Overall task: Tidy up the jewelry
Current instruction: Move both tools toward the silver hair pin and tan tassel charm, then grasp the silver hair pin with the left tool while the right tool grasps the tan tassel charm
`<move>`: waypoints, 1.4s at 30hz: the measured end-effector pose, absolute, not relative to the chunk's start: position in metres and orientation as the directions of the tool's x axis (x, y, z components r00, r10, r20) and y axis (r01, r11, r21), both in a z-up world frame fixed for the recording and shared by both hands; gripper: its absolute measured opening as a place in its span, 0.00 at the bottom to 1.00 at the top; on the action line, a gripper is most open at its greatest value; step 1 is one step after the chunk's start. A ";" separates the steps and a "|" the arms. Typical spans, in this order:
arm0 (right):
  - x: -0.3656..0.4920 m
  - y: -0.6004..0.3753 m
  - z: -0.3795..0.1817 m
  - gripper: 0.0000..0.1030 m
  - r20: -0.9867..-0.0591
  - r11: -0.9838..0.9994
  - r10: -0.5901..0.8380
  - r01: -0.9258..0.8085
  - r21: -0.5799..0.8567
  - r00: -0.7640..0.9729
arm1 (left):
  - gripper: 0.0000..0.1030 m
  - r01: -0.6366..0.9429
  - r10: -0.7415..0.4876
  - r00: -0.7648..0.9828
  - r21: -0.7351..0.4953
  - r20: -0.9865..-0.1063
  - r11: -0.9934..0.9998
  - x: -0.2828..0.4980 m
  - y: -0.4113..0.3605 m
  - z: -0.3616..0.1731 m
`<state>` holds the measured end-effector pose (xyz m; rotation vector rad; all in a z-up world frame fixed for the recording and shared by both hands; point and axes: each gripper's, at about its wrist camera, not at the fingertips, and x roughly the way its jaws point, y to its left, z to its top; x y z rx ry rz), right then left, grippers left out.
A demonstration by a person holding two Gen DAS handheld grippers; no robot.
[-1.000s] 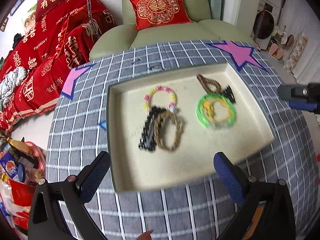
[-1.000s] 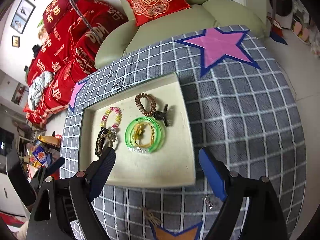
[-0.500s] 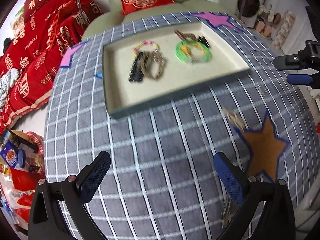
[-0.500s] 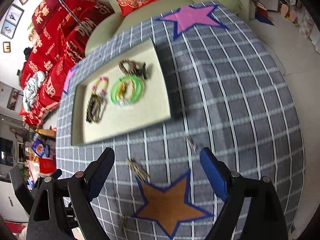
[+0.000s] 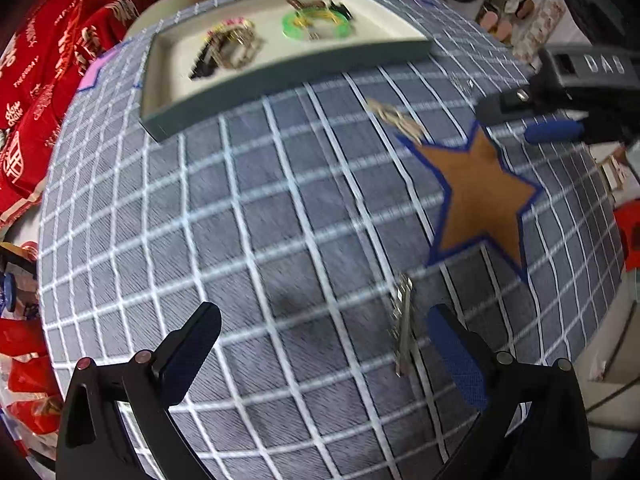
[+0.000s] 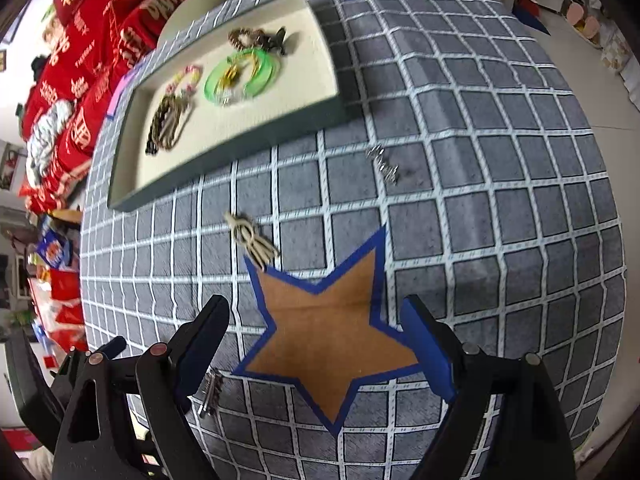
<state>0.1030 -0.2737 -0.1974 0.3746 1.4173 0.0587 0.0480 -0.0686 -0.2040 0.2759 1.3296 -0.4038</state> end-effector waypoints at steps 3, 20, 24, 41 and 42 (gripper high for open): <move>0.104 -0.267 -0.201 0.87 -0.957 0.950 0.250 0.154 0.272 0.150 | 1.00 0.438 -0.124 0.172 -0.037 -0.977 0.898 0.041 -0.073 -0.210; 0.141 -0.218 -0.226 0.86 -0.970 0.977 0.211 -0.040 0.208 0.121 | 0.79 0.467 -0.094 0.172 -0.002 -0.981 0.884 0.029 -0.100 -0.222; 0.150 -0.206 -0.231 0.81 -0.973 0.980 0.189 -0.084 0.179 0.134 | 0.78 0.459 -0.093 0.176 -0.002 -0.980 0.888 0.025 -0.103 -0.226; 0.165 -0.153 -0.232 0.26 -0.982 0.973 0.049 -0.229 0.007 0.182 | 0.63 0.466 -0.124 0.163 -0.035 -0.979 0.884 0.020 -0.102 -0.222; 0.162 -0.153 -0.232 0.23 -0.982 0.974 0.049 -0.227 0.006 0.182 | 0.57 0.468 -0.128 0.165 -0.036 -0.978 0.883 0.020 -0.103 -0.222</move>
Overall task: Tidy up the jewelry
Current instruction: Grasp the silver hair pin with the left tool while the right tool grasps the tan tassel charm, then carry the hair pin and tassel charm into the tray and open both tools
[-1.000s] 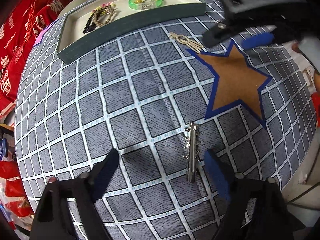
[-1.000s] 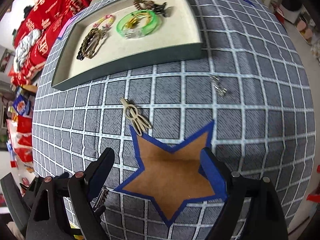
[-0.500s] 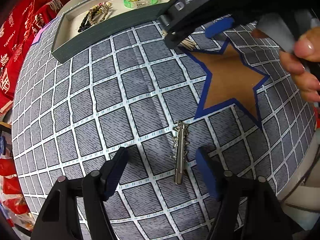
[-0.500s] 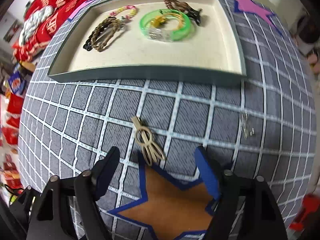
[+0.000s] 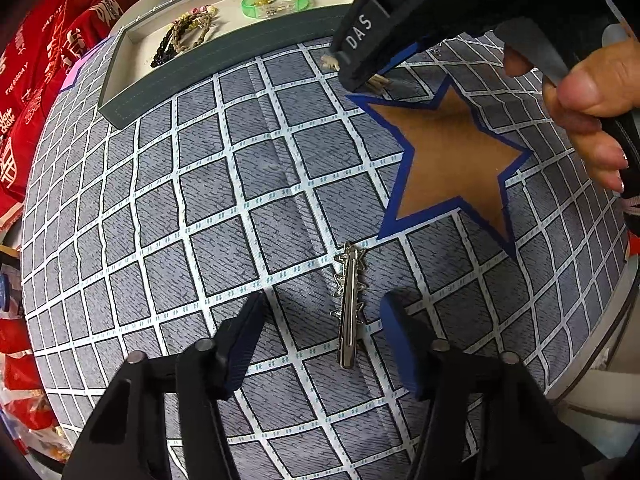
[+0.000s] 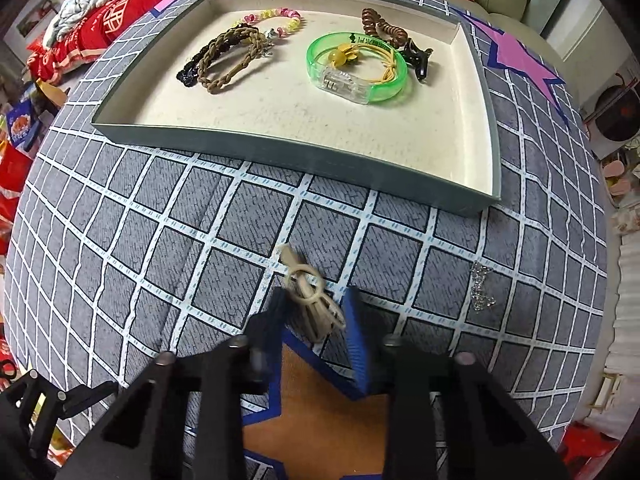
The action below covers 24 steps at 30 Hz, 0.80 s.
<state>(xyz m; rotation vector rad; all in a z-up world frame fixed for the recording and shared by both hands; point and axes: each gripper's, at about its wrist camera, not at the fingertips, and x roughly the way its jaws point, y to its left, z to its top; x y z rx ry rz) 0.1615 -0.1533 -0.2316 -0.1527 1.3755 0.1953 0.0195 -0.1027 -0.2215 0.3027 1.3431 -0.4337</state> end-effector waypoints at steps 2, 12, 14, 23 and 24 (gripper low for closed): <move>0.160 -0.157 -0.230 0.21 -0.982 0.976 0.054 -0.217 0.013 0.181 | 0.51 0.475 -0.132 0.164 -0.039 -0.978 0.879 0.019 -0.103 -0.220; 0.161 -0.192 -0.226 0.21 -0.979 0.985 0.116 -0.148 0.091 0.167 | 0.24 0.457 -0.178 0.133 -0.099 -0.975 0.884 0.034 -0.095 -0.210; 0.158 -0.202 -0.222 0.13 -0.977 0.985 0.128 -0.137 0.106 0.168 | 0.24 0.438 -0.192 0.124 -0.120 -0.974 0.891 0.038 -0.087 -0.209; 0.143 -0.227 -0.210 0.05 -0.968 0.981 0.192 -0.066 0.183 0.161 | 0.24 0.351 -0.242 0.124 -0.185 -0.962 0.918 0.065 -0.054 -0.195; 0.142 -0.228 -0.210 0.05 -0.966 0.979 0.204 -0.061 0.197 0.161 | 0.24 0.347 -0.241 0.129 -0.184 -0.962 0.920 0.068 -0.049 -0.193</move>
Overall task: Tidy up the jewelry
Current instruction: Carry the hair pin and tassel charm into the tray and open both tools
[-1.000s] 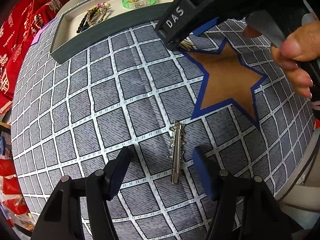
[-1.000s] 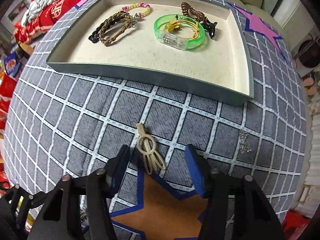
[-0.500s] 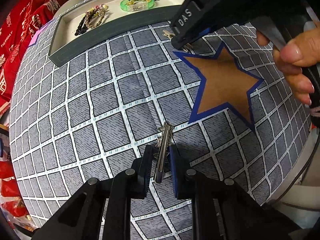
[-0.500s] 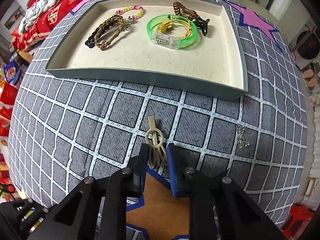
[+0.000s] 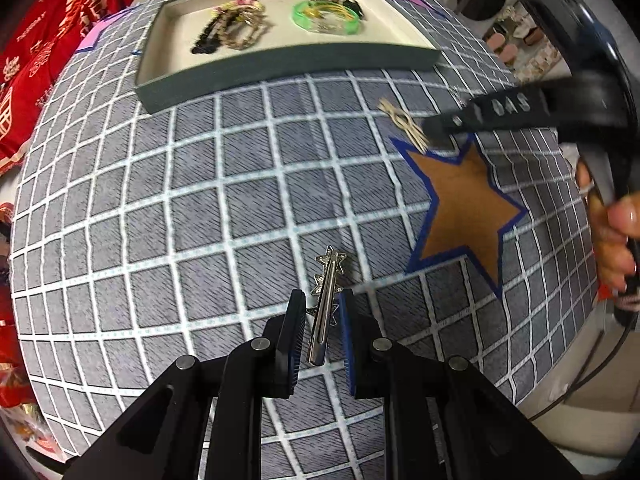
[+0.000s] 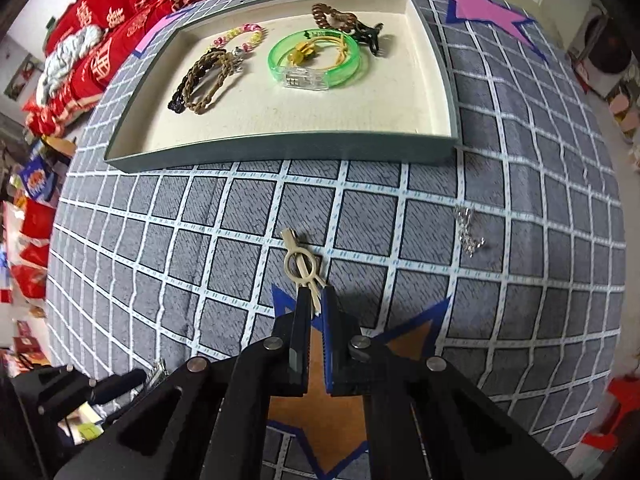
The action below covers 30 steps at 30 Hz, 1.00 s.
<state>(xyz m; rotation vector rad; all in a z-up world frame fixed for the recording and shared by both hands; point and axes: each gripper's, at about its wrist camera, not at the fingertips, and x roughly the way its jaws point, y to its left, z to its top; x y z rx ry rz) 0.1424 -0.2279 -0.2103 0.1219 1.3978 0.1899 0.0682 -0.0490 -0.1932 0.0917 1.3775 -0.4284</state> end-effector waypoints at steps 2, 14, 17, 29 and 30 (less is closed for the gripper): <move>0.143 -0.228 -0.211 0.06 -0.959 0.972 0.235 -0.054 0.230 0.159 | 0.24 0.338 -0.240 0.137 -0.183 -0.961 0.923 0.070 -0.041 -0.190; 0.158 -0.195 -0.220 0.22 -0.978 0.984 0.082 -0.173 0.048 0.194 | 0.24 0.317 -0.250 0.150 -0.193 -0.956 0.928 0.072 -0.026 -0.185; 0.154 -0.197 -0.215 0.20 -0.978 0.984 0.092 -0.167 0.060 0.189 | 0.24 0.311 -0.255 0.152 -0.198 -0.955 0.929 0.074 -0.031 -0.188; 0.138 -0.253 -0.150 0.20 -0.936 0.975 0.220 -0.043 0.216 0.276 | 0.24 0.296 -0.278 0.255 -0.199 -0.926 0.934 0.109 -0.036 -0.153; 0.142 -0.257 -0.145 0.20 -0.932 0.974 0.225 -0.038 0.223 0.284 | 0.24 0.295 -0.280 0.272 -0.197 -0.921 0.935 0.117 -0.035 -0.148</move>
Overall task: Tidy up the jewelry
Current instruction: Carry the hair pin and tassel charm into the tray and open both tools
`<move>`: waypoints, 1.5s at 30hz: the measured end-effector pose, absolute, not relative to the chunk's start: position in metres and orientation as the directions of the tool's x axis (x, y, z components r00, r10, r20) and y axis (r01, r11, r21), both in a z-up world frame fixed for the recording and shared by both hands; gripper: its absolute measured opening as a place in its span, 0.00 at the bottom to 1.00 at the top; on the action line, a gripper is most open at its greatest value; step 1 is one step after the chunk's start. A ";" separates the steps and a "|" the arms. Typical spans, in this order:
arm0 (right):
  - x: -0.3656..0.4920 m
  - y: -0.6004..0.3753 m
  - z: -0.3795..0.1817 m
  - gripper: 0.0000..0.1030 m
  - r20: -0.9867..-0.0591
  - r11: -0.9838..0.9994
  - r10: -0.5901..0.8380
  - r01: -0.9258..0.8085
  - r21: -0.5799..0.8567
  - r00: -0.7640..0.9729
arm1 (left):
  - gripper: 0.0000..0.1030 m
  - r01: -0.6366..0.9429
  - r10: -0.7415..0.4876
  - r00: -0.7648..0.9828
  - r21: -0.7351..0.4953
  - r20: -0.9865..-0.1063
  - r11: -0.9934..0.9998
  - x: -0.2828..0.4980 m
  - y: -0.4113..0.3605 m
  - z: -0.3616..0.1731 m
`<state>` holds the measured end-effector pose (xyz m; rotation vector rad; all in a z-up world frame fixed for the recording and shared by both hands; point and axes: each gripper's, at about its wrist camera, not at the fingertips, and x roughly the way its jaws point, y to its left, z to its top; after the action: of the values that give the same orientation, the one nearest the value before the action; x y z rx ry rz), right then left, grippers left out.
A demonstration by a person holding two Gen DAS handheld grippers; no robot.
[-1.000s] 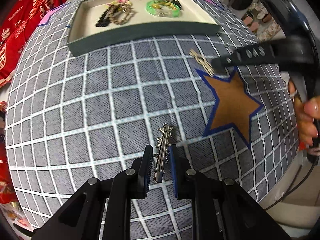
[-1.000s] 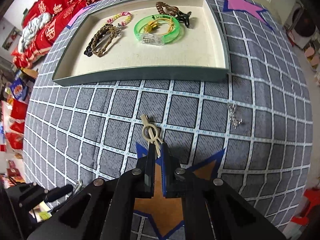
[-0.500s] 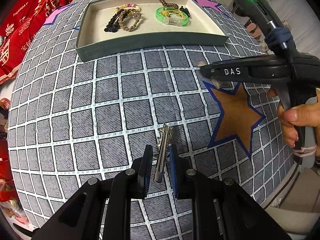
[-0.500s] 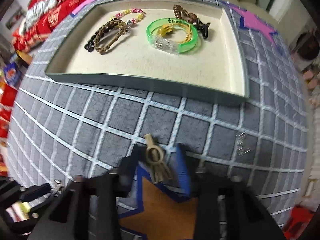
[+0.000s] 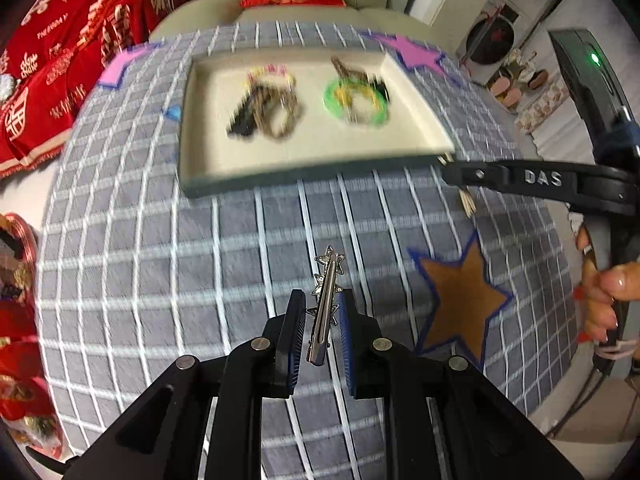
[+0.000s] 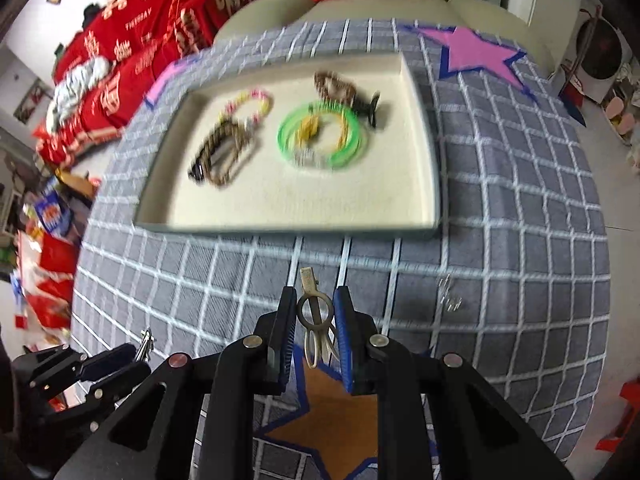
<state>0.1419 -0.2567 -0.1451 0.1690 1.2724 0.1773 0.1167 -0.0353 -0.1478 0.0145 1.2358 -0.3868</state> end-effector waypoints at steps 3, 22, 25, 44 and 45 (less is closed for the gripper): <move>0.162 -0.258 -0.132 0.20 -0.918 0.969 0.241 -0.021 0.248 0.314 | 0.24 0.289 -0.280 0.315 -0.189 -0.907 0.939 0.141 -0.035 -0.137; 0.259 -0.234 -0.171 0.20 -0.924 0.962 0.247 0.038 0.270 0.293 | 0.24 0.240 -0.219 0.388 -0.132 -0.895 0.962 0.246 -0.044 -0.156; 0.264 -0.233 -0.181 0.20 -0.930 0.964 0.245 0.037 0.265 0.275 | 0.24 0.244 -0.205 0.373 -0.118 -0.905 0.963 0.255 -0.049 -0.167; 0.269 -0.230 -0.223 0.21 -0.949 0.967 0.222 0.071 0.243 0.224 | 0.24 0.259 -0.109 0.321 -0.023 -0.941 0.966 0.270 -0.066 -0.211; 0.269 -0.229 -0.223 0.21 -0.950 0.968 0.218 0.070 0.239 0.225 | 0.25 0.260 -0.106 0.320 -0.020 -0.941 0.965 0.270 -0.066 -0.211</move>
<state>0.2693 -0.2294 -0.2229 0.2512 1.3439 0.1041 0.2698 -0.0663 -0.2111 0.1440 1.2223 -0.2415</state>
